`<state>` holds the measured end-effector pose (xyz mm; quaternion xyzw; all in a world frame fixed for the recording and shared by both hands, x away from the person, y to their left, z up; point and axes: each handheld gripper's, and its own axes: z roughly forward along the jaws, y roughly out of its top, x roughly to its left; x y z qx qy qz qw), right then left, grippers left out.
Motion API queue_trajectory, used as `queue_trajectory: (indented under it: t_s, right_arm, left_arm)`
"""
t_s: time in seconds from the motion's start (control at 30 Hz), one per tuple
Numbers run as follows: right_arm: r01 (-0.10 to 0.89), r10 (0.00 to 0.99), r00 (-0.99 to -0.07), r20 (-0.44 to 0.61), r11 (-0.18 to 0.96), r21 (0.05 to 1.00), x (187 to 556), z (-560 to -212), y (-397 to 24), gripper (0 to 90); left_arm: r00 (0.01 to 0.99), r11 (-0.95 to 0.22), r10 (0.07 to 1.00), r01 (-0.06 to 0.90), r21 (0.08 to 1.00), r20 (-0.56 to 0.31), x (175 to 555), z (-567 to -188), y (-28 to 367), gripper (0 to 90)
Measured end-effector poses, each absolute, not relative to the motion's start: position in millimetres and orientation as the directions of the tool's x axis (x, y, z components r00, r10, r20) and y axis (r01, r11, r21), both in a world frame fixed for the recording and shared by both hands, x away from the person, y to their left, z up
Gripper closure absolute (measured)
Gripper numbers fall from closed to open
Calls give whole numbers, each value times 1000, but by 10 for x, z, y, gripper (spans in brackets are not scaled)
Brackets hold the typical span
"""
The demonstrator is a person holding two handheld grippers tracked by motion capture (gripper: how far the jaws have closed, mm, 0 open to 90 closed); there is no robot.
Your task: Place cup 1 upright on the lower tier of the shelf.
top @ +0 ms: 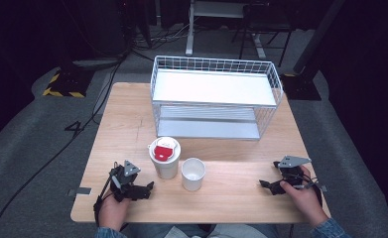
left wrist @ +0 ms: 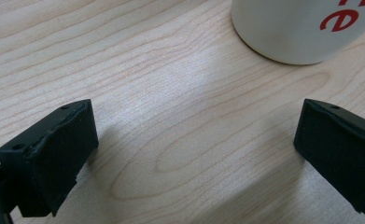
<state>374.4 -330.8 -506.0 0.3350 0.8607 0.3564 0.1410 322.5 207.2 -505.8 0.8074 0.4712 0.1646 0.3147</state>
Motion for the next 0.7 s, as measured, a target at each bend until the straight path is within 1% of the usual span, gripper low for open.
queue_trajectory:
  t_s: [0.27, 0.7]
  right_arm:
    - [476, 677, -736, -4, 521, 708, 3744, -5060, -3308, 0]
    - [476, 677, -736, -4, 521, 708, 3744, -5060, -3308, 0]
  left_arm:
    - [520, -374, 854, 649, 662, -28, 3248, -5057, 2088, 1]
    - [519, -371, 854, 649, 664, -31, 3267, -5060, 2069, 1]
